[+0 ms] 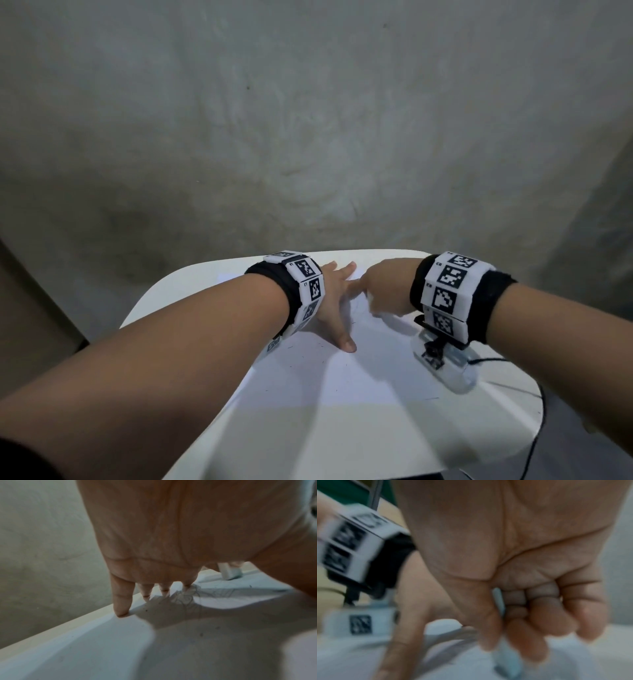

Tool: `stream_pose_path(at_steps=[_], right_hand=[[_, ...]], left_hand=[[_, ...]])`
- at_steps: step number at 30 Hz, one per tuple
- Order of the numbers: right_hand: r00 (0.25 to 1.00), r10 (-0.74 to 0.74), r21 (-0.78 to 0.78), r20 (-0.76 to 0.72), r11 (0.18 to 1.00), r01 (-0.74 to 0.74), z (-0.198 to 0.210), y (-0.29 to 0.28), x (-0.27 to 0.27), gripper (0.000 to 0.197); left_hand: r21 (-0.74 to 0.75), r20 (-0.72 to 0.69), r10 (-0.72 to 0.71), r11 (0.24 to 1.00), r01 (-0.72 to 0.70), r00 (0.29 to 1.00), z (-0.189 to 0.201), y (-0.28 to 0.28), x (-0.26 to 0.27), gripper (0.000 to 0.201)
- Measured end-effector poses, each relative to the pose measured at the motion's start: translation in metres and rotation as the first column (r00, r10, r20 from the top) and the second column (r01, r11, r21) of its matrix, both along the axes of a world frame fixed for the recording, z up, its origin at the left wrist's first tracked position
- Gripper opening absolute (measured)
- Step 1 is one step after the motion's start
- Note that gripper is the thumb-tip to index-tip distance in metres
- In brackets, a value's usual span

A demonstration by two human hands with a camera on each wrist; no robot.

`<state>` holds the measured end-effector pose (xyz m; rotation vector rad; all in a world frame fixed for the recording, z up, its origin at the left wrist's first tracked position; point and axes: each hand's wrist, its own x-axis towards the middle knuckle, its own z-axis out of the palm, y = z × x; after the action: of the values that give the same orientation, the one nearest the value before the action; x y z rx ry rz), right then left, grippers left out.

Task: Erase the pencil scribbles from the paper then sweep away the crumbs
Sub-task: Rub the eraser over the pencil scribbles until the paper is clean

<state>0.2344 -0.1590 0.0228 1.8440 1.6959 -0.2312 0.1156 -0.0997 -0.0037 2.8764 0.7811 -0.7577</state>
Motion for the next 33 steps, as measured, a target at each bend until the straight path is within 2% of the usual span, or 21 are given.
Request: stream_pose_path(at_steps=[4,5,7,9,11,13,16,18,20,22,24,27,30,31,33], right_hand=[[0.998,-0.055,0.111,0.017,0.992,0.052,0.009,0.001,0.012,0.029],[1.0,-0.026,0.114,0.014,0.993,0.025,0.007,0.001,0.011,0.029],[0.996,0.043,0.058,-0.08,0.998,-0.038,0.002,-0.003,0.001,0.036],[0.989,0.002,0.041,-0.147,0.999,0.004,0.001,-0.002,0.002,0.036],[0.996,-0.059,0.122,-0.066,0.99,0.067,0.006,0.004,0.011,0.03],[1.0,-0.027,0.125,0.01,0.992,0.025,0.001,0.006,0.01,0.03],[0.994,0.043,0.072,-0.104,0.997,-0.035,-0.004,0.0,-0.005,0.037],[0.985,-0.054,0.129,-0.167,0.989,0.076,0.001,0.004,0.007,0.031],[0.993,-0.09,0.173,-0.078,0.98,0.102,0.004,0.008,0.012,0.027],[0.999,-0.028,0.148,-0.039,0.988,0.034,0.0,0.008,0.002,0.024],[0.999,0.009,0.109,-0.049,0.994,-0.004,0.0,0.005,-0.004,0.025],[0.996,-0.085,0.148,-0.023,0.985,0.088,0.007,0.009,0.008,0.027],[1.0,0.029,0.099,0.009,0.995,-0.03,-0.001,0.009,-0.004,0.026],[0.998,0.063,0.088,-0.012,0.994,-0.062,-0.002,0.006,-0.008,0.028],[0.997,0.006,0.13,-0.074,0.992,0.004,-0.001,0.009,-0.001,0.029]], left_hand=[[-0.002,-0.002,0.016,1.0,-0.016,1.0,-0.004,0.002,-0.001,0.122],[-0.001,-0.007,0.015,1.0,-0.015,1.0,-0.003,0.001,-0.001,0.122],[0.003,-0.026,-0.003,1.0,0.003,1.0,0.001,0.0,0.001,0.119],[-0.004,-0.024,-0.009,1.0,0.009,1.0,0.002,0.0,0.001,0.113],[-0.006,-0.004,0.005,1.0,-0.005,1.0,0.0,0.002,0.0,0.119],[-0.004,-0.006,0.007,1.0,-0.007,1.0,-0.004,0.004,0.0,0.124],[0.002,-0.01,-0.001,1.0,0.001,1.0,-0.005,0.005,0.002,0.125],[-0.001,0.0,0.002,1.0,-0.002,1.0,-0.005,0.005,0.0,0.124],[0.002,0.012,0.011,1.0,-0.011,1.0,-0.007,0.004,-0.001,0.124],[0.002,0.017,0.008,1.0,-0.008,1.0,-0.01,0.004,0.001,0.127],[0.012,0.023,-0.006,1.0,0.005,1.0,-0.01,0.005,0.002,0.125],[0.004,0.021,0.007,1.0,-0.007,1.0,-0.006,0.003,-0.001,0.121],[0.005,0.041,0.01,1.0,-0.01,0.999,-0.001,-0.003,-0.001,0.115],[-0.008,0.058,0.014,1.0,-0.014,0.998,0.0,-0.002,-0.001,0.11],[-0.023,0.051,-0.002,1.0,0.003,0.999,-0.003,0.001,-0.002,0.107]])
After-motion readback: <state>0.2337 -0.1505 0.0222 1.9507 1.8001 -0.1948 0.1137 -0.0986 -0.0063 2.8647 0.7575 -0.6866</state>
